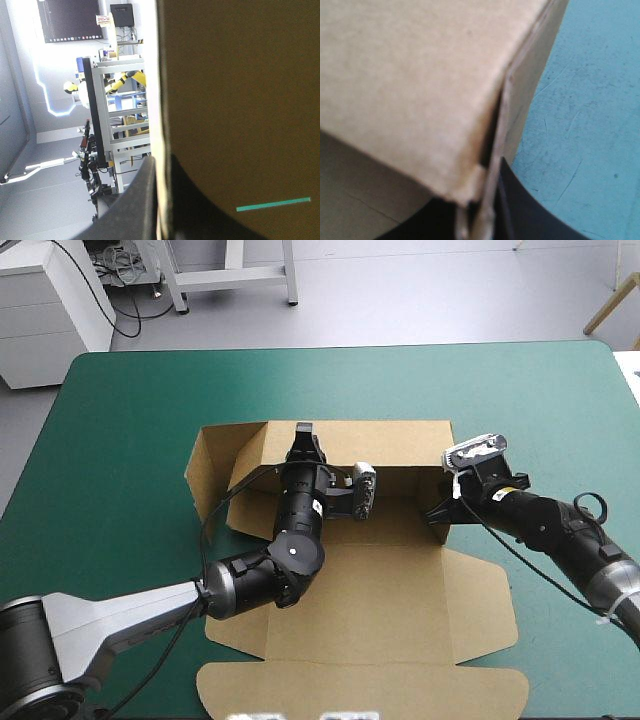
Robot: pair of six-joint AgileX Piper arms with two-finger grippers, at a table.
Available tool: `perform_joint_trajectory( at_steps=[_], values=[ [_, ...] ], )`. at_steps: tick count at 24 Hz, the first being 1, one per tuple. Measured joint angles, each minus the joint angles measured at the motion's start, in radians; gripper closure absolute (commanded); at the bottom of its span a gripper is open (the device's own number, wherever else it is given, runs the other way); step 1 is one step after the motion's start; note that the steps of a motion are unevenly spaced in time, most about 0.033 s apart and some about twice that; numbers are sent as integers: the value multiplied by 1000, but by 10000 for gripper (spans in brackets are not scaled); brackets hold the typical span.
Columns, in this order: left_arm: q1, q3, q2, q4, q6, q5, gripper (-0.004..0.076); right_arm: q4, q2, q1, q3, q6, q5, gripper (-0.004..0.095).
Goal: Fold the box
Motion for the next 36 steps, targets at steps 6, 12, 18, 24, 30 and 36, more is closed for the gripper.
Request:
perform_joint_trajectory(
  at_steps=[6, 12, 18, 24, 30, 36],
  values=[
    [0, 2, 5, 39, 0, -5, 717, -1, 0, 1, 0, 1, 1, 925],
    [-7, 2, 16, 86, -82, -92, 334, -72, 0, 19, -3, 85, 8, 915],
    [-33, 2, 20, 106, -146, -113, 322, -397, 27, 31, -135, 440, 168, 916],
    [-126, -8, 20, 97, -153, -9, 323, -548, 231, 31, -401, 576, 352, 916],
    [-176, -54, 20, 91, -145, 49, 375, -544, 352, 30, -563, 588, 417, 918],
    [-181, -106, 18, 81, -94, 157, 721, -538, 381, 30, -631, 591, 497, 918]
  ],
)
